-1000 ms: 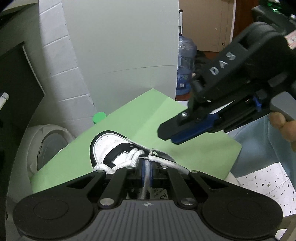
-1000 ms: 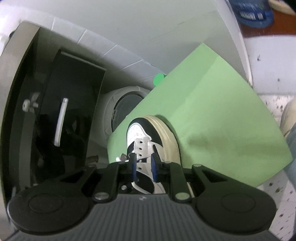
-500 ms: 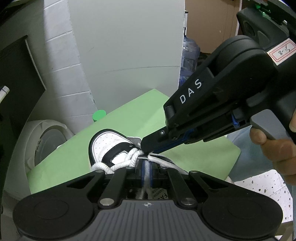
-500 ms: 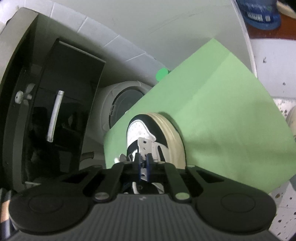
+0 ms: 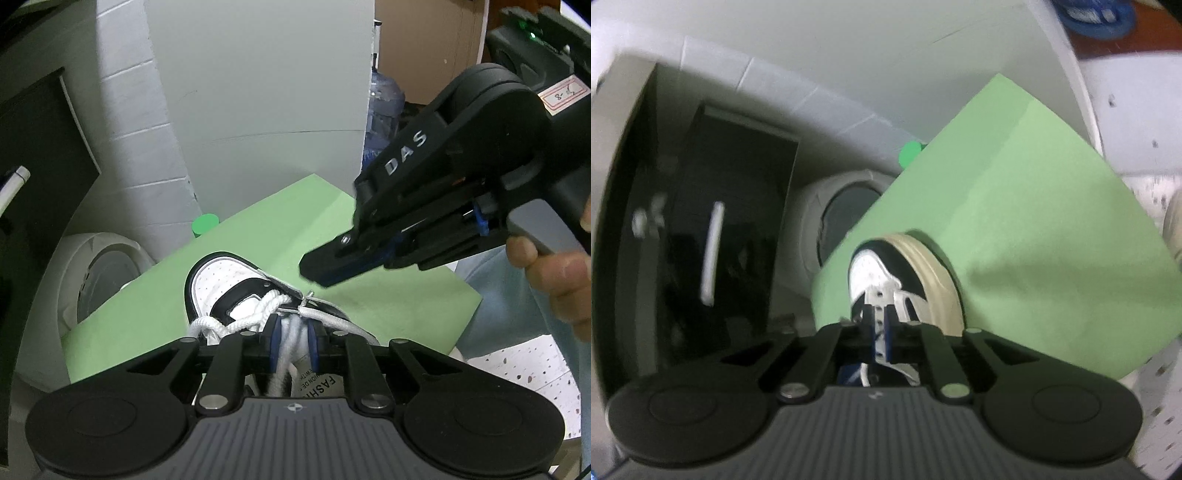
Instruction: Lace up shoes with both hands
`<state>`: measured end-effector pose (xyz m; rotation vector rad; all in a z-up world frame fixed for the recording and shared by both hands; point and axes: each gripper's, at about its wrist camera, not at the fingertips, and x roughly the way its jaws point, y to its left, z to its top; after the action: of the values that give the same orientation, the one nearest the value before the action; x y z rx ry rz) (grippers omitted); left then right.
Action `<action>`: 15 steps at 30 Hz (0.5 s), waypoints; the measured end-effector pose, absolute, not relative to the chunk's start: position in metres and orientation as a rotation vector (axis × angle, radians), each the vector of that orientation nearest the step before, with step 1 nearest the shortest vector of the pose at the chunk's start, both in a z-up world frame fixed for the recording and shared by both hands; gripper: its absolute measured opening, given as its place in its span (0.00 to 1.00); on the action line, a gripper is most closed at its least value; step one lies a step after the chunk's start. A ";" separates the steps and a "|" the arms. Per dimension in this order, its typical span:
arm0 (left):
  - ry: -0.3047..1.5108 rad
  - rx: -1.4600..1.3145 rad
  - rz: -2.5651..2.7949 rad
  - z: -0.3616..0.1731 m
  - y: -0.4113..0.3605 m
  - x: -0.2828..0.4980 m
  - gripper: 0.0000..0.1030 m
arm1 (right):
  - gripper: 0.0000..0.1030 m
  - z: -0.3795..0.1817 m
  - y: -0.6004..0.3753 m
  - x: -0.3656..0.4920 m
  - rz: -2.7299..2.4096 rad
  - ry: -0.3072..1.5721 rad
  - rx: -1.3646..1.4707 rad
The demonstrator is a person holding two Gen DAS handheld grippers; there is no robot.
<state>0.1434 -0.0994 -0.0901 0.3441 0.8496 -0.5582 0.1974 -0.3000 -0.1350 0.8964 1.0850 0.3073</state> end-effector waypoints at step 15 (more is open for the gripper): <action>0.835 0.366 -0.576 -0.091 -0.096 0.137 0.24 | 0.02 -0.138 -0.300 0.195 0.271 1.090 0.916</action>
<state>0.1368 -0.0960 -0.0910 0.3661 0.8351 -0.5762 0.1947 -0.3003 -0.1383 0.9159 1.0904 0.2714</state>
